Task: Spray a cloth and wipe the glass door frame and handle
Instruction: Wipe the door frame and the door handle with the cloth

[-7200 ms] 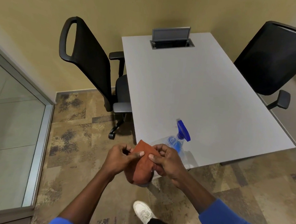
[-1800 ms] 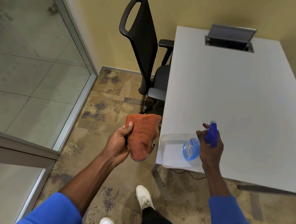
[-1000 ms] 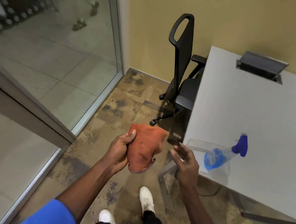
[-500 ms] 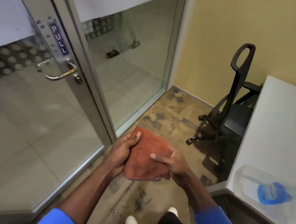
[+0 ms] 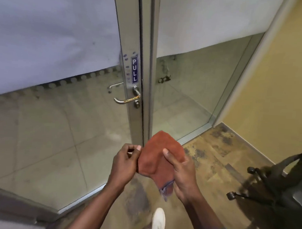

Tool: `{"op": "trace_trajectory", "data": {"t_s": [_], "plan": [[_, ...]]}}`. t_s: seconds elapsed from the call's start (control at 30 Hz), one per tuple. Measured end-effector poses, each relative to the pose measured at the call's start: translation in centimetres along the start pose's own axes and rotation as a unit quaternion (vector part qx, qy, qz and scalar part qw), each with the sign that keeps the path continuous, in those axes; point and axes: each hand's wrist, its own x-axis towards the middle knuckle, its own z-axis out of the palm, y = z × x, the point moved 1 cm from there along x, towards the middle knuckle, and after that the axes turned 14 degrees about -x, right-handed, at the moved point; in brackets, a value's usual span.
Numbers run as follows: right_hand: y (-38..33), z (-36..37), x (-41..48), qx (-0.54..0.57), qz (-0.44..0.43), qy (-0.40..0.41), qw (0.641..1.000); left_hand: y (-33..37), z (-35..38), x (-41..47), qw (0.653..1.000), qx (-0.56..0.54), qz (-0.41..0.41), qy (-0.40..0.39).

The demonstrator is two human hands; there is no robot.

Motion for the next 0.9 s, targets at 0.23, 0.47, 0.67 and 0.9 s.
{"op": "trace_trajectory", "data": {"t_s": [0.23, 0.47, 0.67, 0.9], "plan": [[-5.3, 3.7, 11.5, -0.093, -0.133, 0.014, 0.987, 5.3, -2.4, 8.3, 0.922, 0.290, 0.246, 0.074], [-10.5, 6.4, 24.0, -0.335, -0.372, 0.083, 0.862, 8.9, -2.6, 16.3, 0.844, 0.374, 0.358, 0.141], [-12.4, 11.7, 30.5, -0.328, -0.514, 0.075, 0.789, 8.8, -3.3, 19.5, 0.802, 0.442, 0.360, 0.177], [-9.7, 18.4, 33.6, -0.319, -0.605, 0.003, 0.729, 8.1, -5.4, 22.5, 0.769, 0.473, 0.354, 0.246]]}}
